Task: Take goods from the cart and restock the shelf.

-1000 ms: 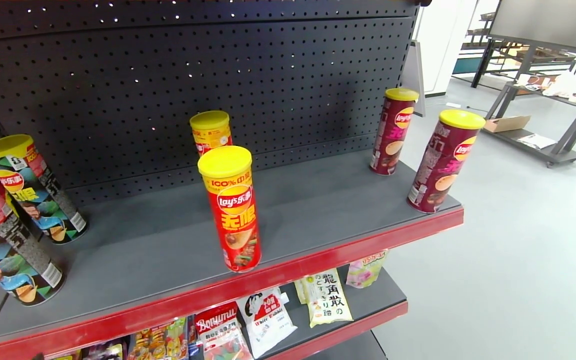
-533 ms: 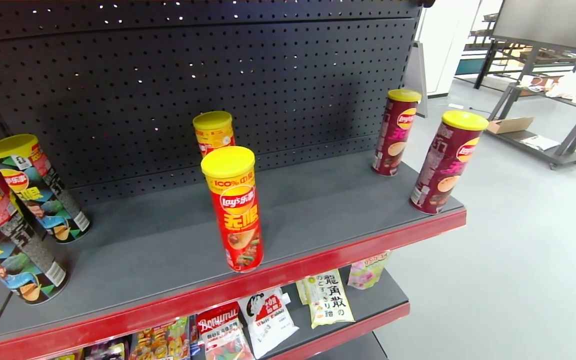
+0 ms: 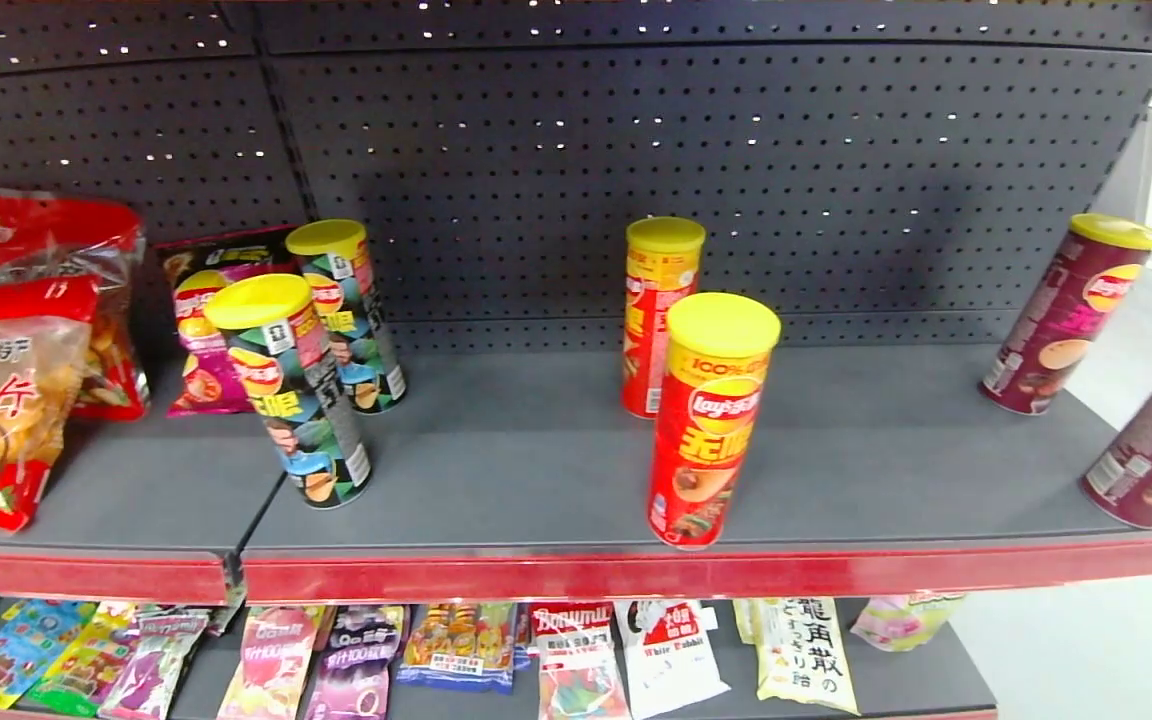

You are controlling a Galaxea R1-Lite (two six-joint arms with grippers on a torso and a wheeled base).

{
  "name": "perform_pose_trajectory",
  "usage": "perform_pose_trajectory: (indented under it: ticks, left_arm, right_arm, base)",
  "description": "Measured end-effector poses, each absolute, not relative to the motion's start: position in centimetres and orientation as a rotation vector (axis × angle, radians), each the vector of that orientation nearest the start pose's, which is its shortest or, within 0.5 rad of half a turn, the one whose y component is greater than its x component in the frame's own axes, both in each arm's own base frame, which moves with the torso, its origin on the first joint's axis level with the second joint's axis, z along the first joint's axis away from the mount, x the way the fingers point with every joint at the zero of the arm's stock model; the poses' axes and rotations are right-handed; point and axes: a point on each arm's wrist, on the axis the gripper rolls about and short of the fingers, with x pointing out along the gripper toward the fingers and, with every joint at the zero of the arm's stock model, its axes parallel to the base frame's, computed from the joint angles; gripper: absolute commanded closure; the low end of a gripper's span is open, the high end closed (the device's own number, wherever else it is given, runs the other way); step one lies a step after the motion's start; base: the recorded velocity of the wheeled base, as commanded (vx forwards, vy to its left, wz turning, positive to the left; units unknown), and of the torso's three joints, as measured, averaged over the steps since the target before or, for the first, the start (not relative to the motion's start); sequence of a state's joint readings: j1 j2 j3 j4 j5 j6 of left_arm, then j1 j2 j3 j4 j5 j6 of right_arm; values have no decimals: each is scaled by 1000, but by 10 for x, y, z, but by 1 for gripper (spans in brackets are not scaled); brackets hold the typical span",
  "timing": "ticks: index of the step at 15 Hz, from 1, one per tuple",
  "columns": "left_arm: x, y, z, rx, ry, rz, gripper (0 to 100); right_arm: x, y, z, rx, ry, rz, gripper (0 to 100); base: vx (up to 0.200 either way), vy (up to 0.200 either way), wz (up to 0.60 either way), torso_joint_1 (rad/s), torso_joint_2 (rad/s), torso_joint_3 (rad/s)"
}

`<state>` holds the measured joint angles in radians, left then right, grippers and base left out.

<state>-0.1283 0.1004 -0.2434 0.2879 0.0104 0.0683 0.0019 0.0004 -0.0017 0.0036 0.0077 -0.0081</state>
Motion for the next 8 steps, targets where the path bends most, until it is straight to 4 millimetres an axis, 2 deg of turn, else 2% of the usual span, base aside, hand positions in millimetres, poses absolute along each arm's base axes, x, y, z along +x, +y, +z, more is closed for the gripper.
perform_pose_trajectory:
  ticks: [4,8]
  left_arm:
    - [-32,4,106,81,174,-111,0]
    - [-22,5,115,62,186,40,0]
  right_arm:
    - [-23,0,76,-3,2,8,0]
    - [-23,0,75,-3,3,8,0]
  base:
    - [0,0,0,0,0,0]
    - [0,0,0,0,0,0]
